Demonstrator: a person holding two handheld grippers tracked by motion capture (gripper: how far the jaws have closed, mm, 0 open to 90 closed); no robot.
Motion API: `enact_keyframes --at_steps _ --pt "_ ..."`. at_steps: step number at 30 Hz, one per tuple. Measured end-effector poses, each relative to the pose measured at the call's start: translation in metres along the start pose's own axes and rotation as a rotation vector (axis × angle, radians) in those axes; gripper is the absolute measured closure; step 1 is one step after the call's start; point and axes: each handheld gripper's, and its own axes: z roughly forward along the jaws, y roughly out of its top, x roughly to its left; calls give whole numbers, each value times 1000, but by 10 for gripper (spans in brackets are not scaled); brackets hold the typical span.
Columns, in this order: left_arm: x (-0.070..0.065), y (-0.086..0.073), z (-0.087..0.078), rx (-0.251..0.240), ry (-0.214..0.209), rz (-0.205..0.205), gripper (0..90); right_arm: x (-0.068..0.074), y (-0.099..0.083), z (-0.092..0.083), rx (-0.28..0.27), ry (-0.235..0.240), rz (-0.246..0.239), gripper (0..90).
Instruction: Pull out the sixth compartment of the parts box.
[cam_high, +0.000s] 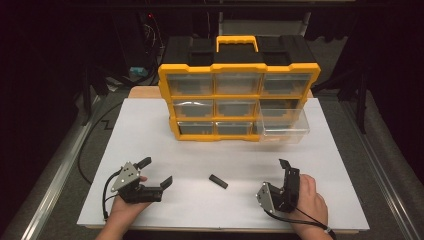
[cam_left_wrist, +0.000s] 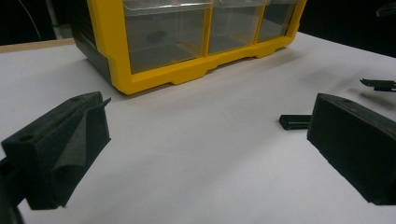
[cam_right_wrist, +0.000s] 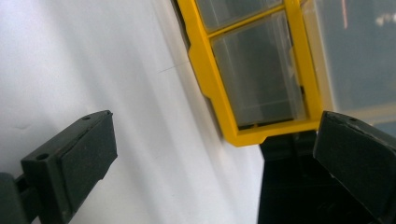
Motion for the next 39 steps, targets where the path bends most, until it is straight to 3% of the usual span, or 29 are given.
enact_keyframes --at_steps 9,20,39 --pt "1 -1 0 3 8 2 3 -6 -7 2 -1 47 162 0" --pt "1 0 0 -2 13 -1 3 -11 -18 6 -6 158 398 0" --pt "3 1 1 6 18 -7 3 -18 -32 6 -50 313 711 3"
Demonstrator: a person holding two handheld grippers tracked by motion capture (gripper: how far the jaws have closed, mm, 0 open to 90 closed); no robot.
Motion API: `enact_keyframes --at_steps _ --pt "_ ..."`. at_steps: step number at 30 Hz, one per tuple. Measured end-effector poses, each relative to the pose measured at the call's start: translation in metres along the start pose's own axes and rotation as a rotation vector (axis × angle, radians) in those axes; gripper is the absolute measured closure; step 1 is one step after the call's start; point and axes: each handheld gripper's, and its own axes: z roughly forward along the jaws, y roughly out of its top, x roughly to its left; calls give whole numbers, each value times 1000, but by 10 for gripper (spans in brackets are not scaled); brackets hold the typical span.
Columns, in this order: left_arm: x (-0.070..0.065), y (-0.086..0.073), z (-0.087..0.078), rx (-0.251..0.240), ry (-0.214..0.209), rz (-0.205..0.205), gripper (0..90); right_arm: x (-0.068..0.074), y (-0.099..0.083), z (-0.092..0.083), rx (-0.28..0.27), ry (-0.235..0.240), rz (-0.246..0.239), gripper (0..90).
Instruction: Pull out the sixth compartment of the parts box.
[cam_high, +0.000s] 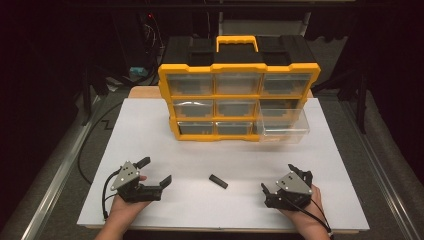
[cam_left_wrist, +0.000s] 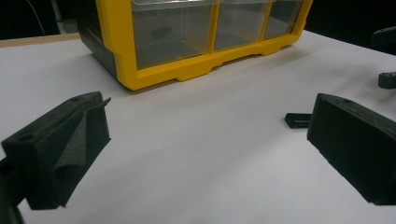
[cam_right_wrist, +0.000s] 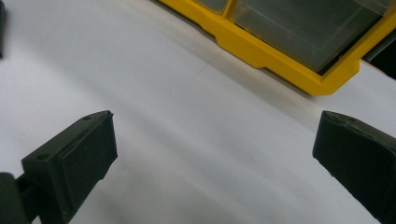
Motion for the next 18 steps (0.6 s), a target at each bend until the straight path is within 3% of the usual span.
enact_keyframes --at_steps 4,11,18 --pt "0 0 1 1 1 -3 3 -5 0 -1 -32 34 84 6" --pt "2 0 3 -2 8 -12 3 -13 -1 -2 -70 141 243 10" --pt "5 0 6 22 24 -16 3 -20 -2 -2 -90 197 390 0"
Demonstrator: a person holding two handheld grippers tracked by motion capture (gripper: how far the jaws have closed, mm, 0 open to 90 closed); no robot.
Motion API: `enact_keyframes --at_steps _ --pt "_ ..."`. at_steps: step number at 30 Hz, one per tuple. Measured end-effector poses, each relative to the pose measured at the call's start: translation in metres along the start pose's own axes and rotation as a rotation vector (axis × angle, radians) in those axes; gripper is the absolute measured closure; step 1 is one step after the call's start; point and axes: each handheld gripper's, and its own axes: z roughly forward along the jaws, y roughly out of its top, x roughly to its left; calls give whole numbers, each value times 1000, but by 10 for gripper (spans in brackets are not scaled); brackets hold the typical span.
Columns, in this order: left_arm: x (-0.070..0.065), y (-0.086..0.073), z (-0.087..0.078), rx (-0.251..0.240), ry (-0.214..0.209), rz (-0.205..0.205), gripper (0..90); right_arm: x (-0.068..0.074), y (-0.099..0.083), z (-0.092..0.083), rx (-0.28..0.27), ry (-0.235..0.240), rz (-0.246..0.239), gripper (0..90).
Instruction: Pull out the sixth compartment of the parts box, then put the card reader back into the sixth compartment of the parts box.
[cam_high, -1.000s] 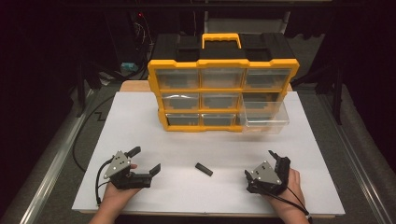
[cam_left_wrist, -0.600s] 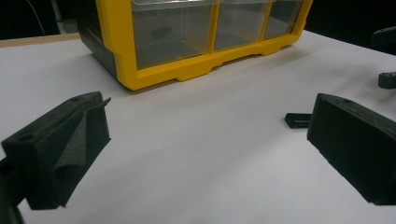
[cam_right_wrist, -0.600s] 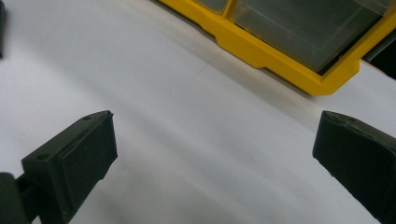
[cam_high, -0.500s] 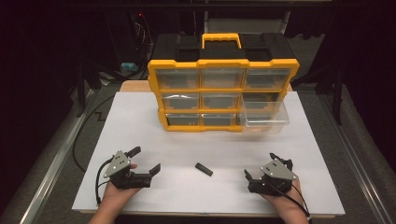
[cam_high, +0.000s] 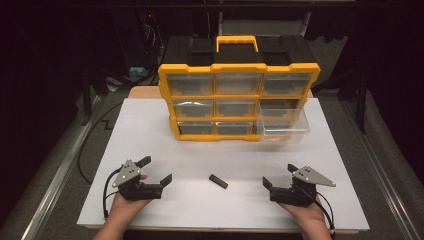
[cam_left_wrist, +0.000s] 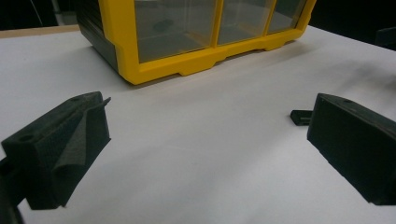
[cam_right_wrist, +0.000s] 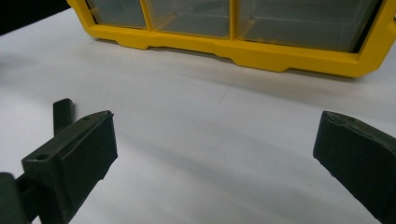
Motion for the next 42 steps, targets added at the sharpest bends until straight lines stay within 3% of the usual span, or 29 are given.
enact_keyframes --at_steps 5,19,30,37,42 --pt "0 0 0 6 8 -6 3 1 -1 2 -5 12 2 0" --pt "-1 0 1 11 14 2 4 8 1 2 6 -3 -56 0" --pt "-1 -1 3 2 6 7 4 9 1 6 70 -19 -89 0" --pt "-4 1 -1 -23 -11 9 4 9 0 10 119 -8 -106 0" --pt "-4 0 -1 -14 -18 18 4 9 0 11 151 9 -108 0"
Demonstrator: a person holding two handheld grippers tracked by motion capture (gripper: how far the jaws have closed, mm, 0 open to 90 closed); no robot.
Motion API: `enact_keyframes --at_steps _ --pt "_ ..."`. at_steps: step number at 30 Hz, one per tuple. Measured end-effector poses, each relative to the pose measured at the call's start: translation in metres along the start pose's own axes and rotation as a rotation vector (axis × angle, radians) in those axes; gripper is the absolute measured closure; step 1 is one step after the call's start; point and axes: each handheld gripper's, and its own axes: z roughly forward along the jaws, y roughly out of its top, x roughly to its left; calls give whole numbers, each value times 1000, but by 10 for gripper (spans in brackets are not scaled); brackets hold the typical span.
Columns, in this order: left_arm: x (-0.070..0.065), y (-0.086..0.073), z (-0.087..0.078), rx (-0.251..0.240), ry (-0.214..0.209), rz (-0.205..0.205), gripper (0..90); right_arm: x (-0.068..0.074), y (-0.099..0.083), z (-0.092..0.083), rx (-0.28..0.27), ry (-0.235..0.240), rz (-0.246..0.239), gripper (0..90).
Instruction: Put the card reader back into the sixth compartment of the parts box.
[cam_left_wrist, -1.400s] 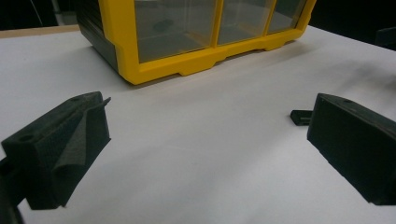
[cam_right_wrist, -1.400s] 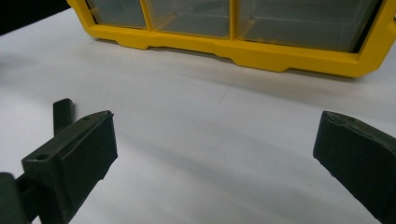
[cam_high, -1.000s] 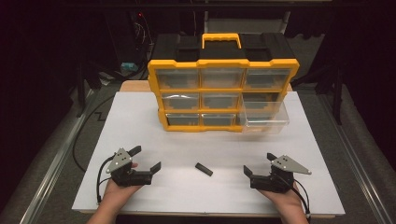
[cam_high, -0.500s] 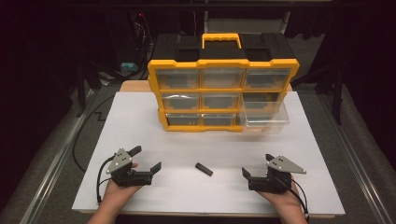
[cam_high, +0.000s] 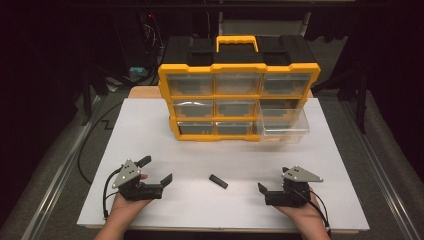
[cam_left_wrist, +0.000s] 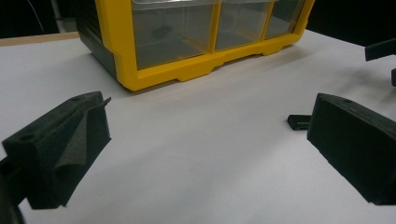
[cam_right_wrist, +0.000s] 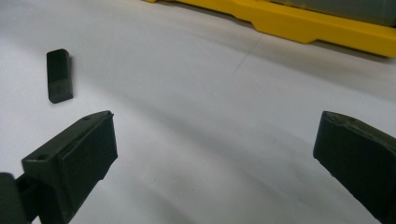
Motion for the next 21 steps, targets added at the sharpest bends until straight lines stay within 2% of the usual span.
enact_keyframes --at_steps 5,12,21 --pt "0 2 -1 -9 -14 -6 4 2 0 3 20 16 -3 0" --pt "1 2 -1 -10 -10 -10 4 8 2 7 28 32 -30 0" --pt "1 0 1 0 -2 0 4 20 7 14 27 94 -60 0"
